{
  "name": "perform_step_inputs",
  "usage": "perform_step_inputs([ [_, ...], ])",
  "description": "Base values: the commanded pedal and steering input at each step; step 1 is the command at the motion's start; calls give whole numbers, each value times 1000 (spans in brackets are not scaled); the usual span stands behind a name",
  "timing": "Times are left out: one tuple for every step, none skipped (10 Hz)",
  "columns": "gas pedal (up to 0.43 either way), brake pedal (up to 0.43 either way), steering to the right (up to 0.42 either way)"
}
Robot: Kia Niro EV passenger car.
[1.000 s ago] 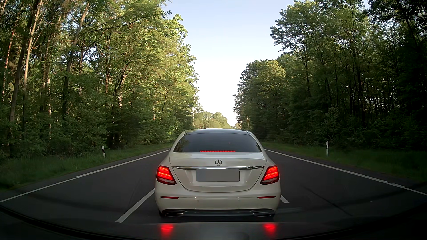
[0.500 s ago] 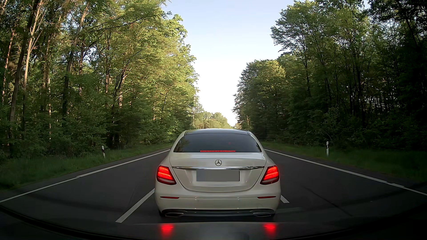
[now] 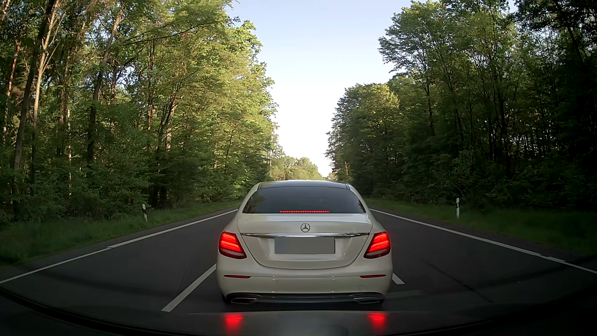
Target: Follow the waypoints while adhering to traffic rules and regulations
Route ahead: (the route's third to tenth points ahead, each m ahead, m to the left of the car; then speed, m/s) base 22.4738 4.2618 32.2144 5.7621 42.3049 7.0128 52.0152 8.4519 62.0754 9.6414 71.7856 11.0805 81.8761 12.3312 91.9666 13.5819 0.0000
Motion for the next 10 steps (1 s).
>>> perform_step_inputs([
  [0, 396, -1],
  [0, 396, -1],
  [0, 396, -1],
  [0, 396, -1],
  [0, 396, -1],
  [0, 396, -1],
  [0, 396, -1],
  [0, 396, -1],
  [0, 390, -2],
  [0, 396, -2],
])
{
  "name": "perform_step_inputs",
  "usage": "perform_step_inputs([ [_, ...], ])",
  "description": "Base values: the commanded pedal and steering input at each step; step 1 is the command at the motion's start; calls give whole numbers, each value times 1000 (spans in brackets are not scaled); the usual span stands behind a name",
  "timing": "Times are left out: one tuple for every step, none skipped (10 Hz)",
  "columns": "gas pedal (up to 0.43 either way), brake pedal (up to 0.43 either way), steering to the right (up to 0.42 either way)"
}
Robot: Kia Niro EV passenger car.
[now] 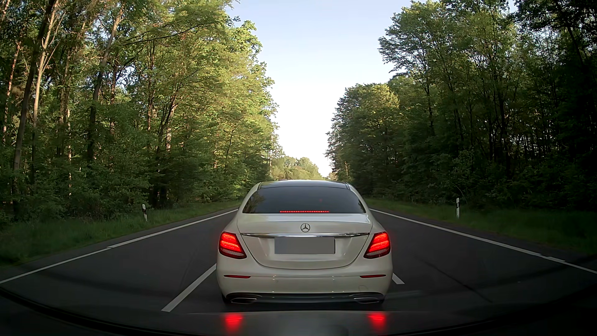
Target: Follow the waypoints while adhering to traffic rules and regulations
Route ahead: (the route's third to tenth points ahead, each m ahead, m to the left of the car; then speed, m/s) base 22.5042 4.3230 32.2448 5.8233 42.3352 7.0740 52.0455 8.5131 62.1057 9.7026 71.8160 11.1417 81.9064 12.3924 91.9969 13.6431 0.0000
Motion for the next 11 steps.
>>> perform_step_inputs([
  [0, 390, -2],
  [0, 396, -2],
  [0, 396, -2],
  [0, 396, -2],
  [0, 396, -2],
  [0, 396, -2],
  [0, 390, -2],
  [0, 396, -2],
  [0, 396, -2],
  [0, 390, -2],
  [0, 396, -2],
])
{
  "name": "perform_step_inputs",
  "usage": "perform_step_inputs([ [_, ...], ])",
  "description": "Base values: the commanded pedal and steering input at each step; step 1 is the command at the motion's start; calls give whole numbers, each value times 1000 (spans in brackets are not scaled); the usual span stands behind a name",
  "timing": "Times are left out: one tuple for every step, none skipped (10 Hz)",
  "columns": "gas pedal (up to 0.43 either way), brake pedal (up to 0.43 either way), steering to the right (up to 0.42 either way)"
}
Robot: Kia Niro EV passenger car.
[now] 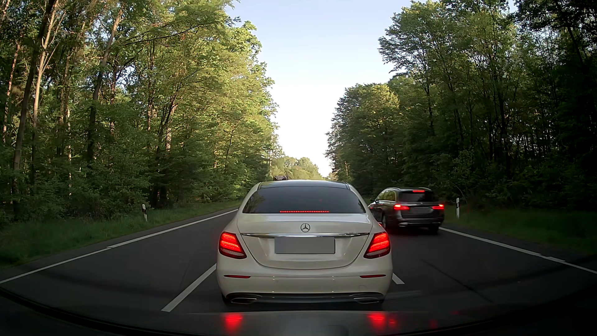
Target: Follow the waypoints while adhering to traffic rules and regulations
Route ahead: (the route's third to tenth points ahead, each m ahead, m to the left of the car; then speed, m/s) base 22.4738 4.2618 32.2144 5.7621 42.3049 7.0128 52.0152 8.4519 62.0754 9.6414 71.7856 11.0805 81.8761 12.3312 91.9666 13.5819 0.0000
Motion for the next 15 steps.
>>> perform_step_inputs([
  [0, 390, -2],
  [0, 396, -2],
  [0, 390, -2],
  [0, 390, -2],
  [0, 390, -2],
  [0, 396, -2],
  [0, 390, -2],
  [0, 396, -2],
  [0, 390, -2],
  [0, 390, -2],
  [0, 396, -2],
  [0, 390, -2],
  [0, 390, -2],
  [0, 390, -2],
  [0, 396, -2],
])
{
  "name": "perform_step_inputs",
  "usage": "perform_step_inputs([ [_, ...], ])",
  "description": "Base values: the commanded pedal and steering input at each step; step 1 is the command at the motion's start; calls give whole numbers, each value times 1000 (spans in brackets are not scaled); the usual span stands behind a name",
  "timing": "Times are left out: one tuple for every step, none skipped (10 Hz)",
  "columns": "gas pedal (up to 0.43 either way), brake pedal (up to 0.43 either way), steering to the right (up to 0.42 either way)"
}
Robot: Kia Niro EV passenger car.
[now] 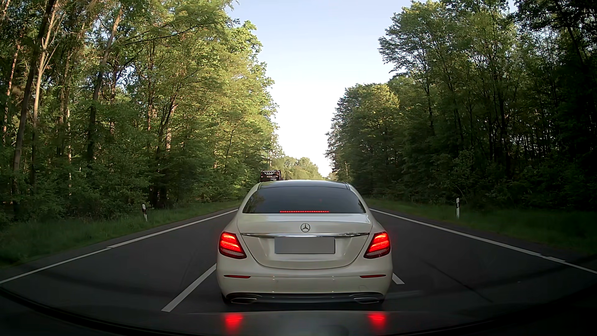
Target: Follow the waypoints while adhering to traffic rules and regulations
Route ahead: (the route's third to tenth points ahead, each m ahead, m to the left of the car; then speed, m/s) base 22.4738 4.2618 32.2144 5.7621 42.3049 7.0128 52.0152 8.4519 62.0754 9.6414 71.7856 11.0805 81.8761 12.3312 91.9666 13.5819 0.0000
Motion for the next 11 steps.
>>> perform_step_inputs([
  [0, 390, -2],
  [0, 390, -2],
  [0, 390, -2],
  [0, 390, -2],
  [0, 396, -2],
  [0, 396, -2],
  [0, 390, -2],
  [0, 396, -2],
  [0, 396, -2],
  [0, 396, -2],
  [0, 396, -2],
])
